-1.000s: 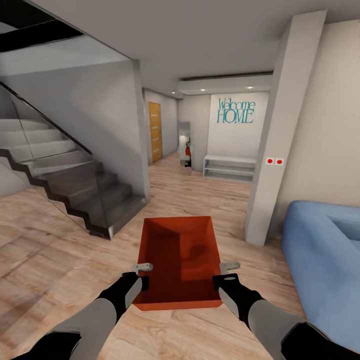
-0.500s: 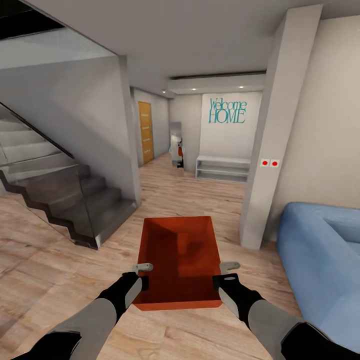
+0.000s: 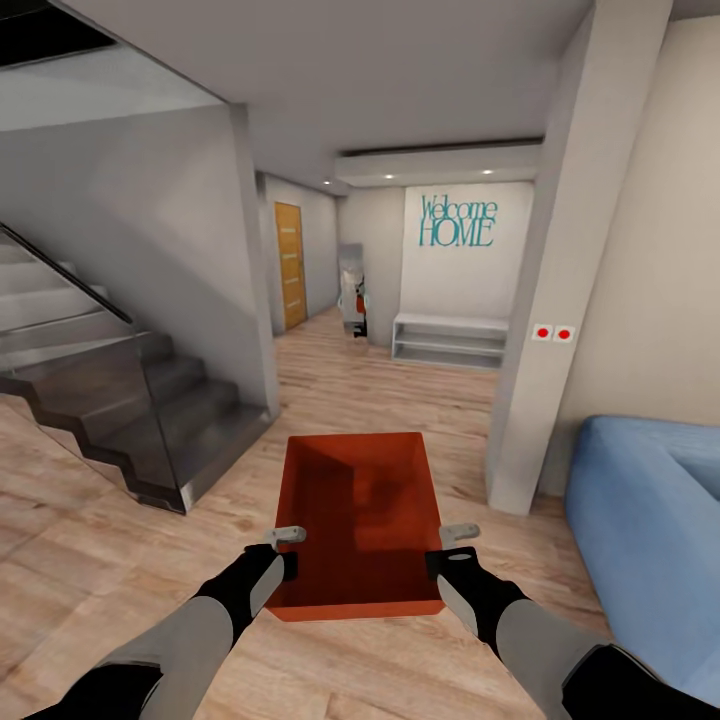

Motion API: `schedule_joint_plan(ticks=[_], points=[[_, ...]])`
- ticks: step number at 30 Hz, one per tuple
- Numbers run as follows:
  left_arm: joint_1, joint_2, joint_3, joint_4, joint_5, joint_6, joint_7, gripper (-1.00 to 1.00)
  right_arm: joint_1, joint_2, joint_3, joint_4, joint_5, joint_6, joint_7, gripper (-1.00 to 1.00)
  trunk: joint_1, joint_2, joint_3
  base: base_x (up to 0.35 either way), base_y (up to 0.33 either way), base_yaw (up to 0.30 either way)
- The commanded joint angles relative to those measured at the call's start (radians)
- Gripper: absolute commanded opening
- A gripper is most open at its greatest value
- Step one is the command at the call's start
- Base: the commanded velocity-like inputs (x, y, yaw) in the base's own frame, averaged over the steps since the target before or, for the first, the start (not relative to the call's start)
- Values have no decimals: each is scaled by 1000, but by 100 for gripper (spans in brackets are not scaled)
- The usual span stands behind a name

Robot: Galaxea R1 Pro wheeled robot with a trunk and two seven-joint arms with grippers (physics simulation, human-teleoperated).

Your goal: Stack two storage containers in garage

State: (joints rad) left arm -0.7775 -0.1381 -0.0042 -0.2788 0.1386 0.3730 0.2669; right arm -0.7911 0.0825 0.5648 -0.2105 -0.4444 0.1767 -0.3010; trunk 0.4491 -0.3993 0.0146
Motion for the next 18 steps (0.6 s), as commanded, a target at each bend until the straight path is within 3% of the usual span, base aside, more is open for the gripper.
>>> schedule_joint_plan(ticks=[1,18], points=[[0,11,-3,-5,-35,-5,21,-100,0,-1,15,2,-15,7,-9,-100,1,-1,0,322,0,0],[0,10,-3,-3,-34,-5,20,-100,0,-1,14,2,-16,7,-10,-100,1,-1,0,322,0,0]])
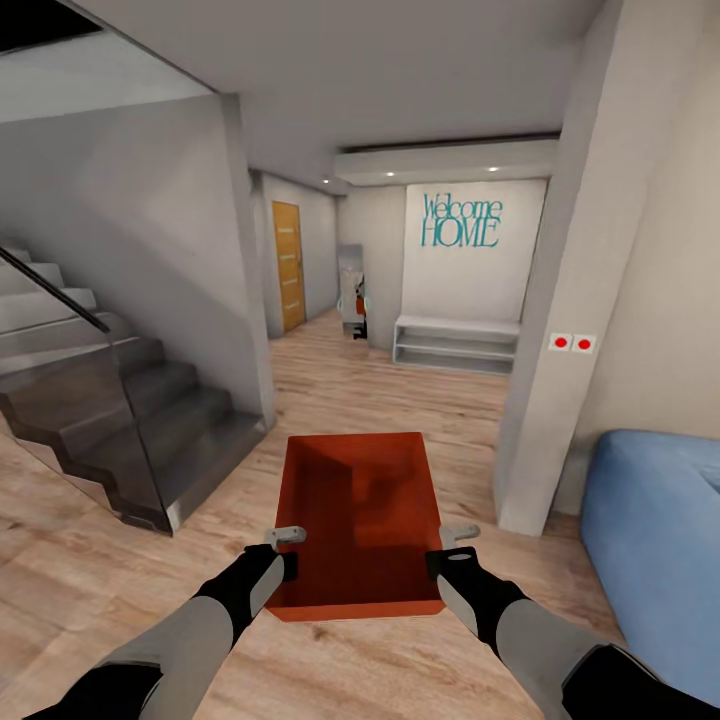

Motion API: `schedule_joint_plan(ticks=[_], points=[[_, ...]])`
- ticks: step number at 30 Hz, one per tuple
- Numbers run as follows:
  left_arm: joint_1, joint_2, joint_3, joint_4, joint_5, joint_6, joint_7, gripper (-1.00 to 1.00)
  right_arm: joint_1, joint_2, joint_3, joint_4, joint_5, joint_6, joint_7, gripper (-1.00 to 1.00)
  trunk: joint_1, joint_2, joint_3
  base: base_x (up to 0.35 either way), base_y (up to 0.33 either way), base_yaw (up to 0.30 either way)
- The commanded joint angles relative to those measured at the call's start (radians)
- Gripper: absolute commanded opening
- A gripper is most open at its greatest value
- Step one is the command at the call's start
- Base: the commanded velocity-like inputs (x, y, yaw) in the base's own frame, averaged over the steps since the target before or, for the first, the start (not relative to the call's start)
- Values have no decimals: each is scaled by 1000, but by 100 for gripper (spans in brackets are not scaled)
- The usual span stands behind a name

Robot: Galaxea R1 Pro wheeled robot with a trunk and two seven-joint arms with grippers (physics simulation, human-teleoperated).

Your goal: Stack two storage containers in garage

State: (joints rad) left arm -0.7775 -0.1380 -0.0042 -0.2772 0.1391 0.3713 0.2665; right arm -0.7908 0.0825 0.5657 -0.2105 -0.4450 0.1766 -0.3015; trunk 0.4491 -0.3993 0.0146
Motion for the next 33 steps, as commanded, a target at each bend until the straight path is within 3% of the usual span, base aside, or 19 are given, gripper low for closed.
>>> schedule_joint_plan(ticks=[1,33], points=[[0,10,-4,-5,-35,-3,20,-100,0,-1,13,2,-15,8,-9,-100,1,-1,0,322,0,0],[0,11,-4,-5,-35,-3,20,-100,0,-1,14,2,-15,1,-9,-100,1,-1,0,322,0,0]])
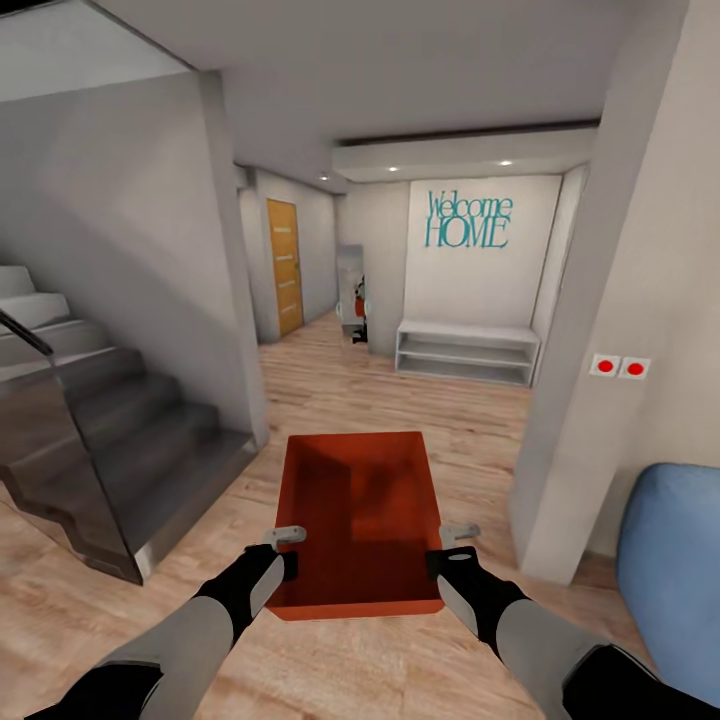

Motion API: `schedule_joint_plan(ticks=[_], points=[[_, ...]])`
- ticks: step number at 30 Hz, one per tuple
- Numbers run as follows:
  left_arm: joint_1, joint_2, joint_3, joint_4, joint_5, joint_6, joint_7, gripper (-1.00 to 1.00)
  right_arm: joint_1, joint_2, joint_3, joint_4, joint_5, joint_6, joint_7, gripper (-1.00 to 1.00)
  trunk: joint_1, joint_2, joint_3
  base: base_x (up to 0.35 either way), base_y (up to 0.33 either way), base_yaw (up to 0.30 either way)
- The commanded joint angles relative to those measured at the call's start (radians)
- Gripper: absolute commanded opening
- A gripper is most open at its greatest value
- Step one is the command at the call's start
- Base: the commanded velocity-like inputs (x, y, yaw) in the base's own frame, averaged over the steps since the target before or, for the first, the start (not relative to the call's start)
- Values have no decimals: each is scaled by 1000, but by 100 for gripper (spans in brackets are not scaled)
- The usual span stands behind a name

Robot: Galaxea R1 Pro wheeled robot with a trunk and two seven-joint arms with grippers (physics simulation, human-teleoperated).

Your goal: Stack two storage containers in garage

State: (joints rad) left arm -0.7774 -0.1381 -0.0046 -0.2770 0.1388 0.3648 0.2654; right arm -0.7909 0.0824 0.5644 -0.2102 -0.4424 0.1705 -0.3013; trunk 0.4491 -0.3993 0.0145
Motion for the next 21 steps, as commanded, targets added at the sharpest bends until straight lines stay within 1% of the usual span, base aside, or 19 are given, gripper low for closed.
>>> schedule_joint_plan(ticks=[1,21], points=[[0,11,-3,-5,-35,3,21,-100,0,-1,15,2,-18,7,-9,-100,1,-1,0,322,0,0],[0,11,-3,-6,-35,3,21,-100,0,-2,15,2,-18,7,-9,-100,1,-1,0,322,0,0]])
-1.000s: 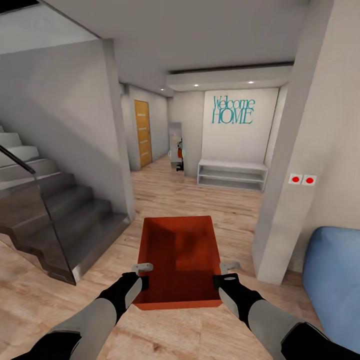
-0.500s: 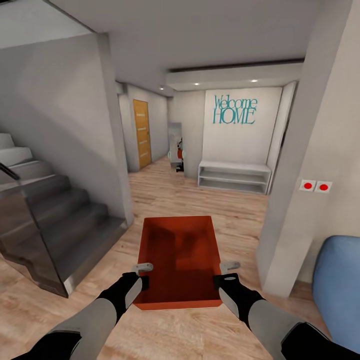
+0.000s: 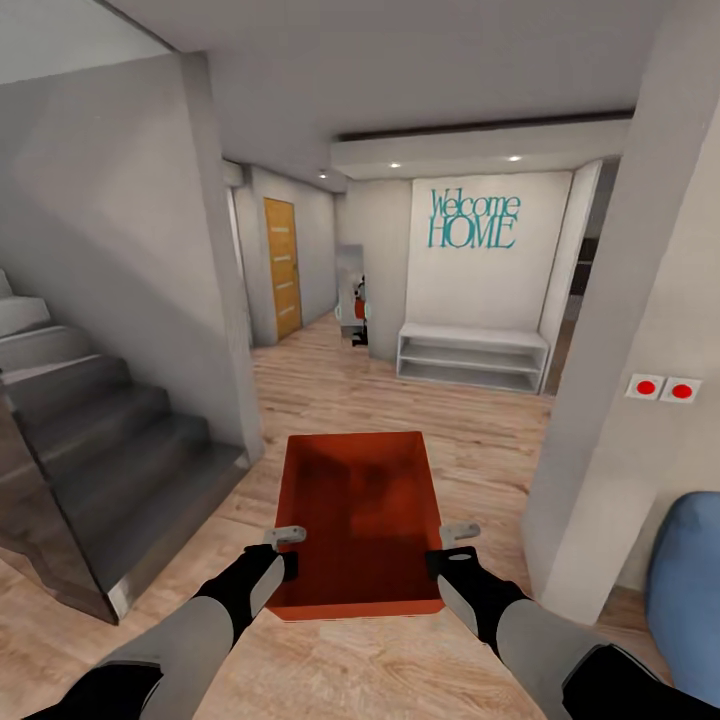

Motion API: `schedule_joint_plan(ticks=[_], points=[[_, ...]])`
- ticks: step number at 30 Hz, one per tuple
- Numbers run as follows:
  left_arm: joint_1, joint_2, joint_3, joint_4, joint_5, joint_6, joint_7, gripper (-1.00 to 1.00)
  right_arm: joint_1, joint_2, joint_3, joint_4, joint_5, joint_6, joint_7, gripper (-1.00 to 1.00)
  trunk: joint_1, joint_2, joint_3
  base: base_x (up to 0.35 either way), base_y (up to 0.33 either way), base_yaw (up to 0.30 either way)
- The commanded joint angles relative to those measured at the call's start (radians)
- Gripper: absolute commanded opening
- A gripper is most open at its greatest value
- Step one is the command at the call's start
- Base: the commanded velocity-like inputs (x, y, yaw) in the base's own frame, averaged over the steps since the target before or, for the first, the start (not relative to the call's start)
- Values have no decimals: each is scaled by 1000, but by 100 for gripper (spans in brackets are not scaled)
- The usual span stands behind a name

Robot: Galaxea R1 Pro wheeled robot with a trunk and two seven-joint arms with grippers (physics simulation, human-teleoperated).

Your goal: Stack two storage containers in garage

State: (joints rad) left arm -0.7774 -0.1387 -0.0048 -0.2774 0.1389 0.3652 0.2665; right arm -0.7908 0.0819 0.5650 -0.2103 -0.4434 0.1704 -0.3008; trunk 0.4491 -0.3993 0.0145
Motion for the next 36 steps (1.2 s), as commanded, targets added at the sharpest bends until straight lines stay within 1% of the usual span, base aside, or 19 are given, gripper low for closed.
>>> schedule_joint_plan(ticks=[1,36], points=[[0,11,-3,-5,-35,3,20,-100,0,-1,15,2,-17,8,-9,-100,1,-1,0,322,0,0],[0,11,-3,-6,-35,3,20,-100,0,1,14,2,-17,8,-9,-100,1,-1,0,322,0,0]])
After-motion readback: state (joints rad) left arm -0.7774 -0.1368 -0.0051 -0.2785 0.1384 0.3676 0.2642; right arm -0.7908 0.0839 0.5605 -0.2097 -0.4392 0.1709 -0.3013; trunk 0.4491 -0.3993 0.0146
